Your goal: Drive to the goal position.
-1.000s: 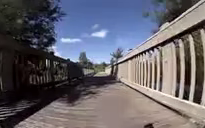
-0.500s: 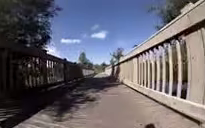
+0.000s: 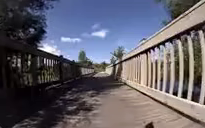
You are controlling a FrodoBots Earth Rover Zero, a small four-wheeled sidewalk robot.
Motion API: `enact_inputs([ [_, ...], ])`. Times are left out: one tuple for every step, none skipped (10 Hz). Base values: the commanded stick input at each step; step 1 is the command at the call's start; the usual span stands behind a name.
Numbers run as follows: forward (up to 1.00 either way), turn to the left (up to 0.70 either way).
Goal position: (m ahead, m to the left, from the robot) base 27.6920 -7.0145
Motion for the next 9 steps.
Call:
enact_inputs([
  [0.85, 0.0],
  [0.85, 0.0],
  [0.85, 0.0],
  [0.85, 0.0],
  [0.85, 0.0],
  [0.85, 0.0],
  [0.85, 0.0],
  [0.85, 0.0],
  [0.85, 0.0],
])
